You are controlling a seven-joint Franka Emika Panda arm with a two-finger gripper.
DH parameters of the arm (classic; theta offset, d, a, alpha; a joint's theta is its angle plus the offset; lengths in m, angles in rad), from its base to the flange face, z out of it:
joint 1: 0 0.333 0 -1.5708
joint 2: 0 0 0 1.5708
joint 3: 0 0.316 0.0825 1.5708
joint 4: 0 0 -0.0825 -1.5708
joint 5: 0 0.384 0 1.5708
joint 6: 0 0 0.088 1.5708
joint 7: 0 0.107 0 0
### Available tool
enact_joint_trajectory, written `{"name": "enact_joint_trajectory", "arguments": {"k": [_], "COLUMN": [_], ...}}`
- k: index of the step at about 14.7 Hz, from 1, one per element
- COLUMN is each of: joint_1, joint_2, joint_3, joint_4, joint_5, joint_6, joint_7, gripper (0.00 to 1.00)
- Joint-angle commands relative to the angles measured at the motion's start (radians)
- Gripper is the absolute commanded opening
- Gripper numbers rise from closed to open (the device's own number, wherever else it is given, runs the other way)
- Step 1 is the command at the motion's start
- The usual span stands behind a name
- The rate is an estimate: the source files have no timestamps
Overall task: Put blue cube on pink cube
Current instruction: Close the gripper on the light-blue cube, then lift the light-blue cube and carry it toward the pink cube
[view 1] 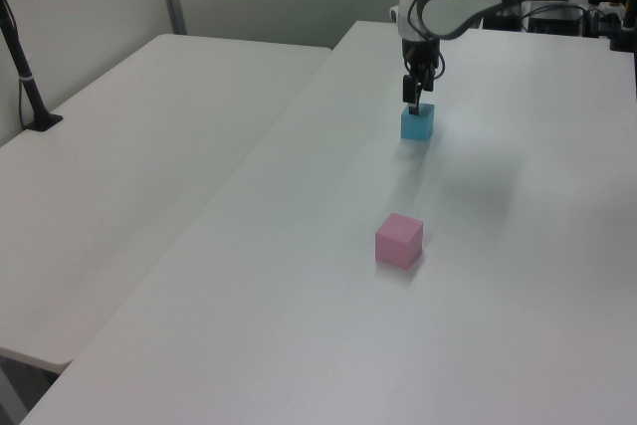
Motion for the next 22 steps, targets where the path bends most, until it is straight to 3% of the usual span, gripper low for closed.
{"name": "enact_joint_trajectory", "arguments": {"k": [1,5,8,9,15,22], "joint_1": [0.006,0.012,0.010,0.012,0.004,0.018], "joint_2": [-0.008,-0.001,-0.003,-0.003,-0.081,-0.306], "joint_3": [-0.003,-0.003,0.001,0.005,0.009,0.024], "joint_4": [-0.053,-0.090,-0.093,-0.094,-0.088,-0.091], "joint_5": [-0.021,-0.053,-0.059,-0.059,-0.050,0.022], "joint_6": [0.083,0.135,0.135,0.134,0.059,-0.170], "joint_7": [0.044,0.045,0.048,0.053,0.051,0.053], "gripper": [1.00,0.99,0.50,0.40,0.37,0.38]}}
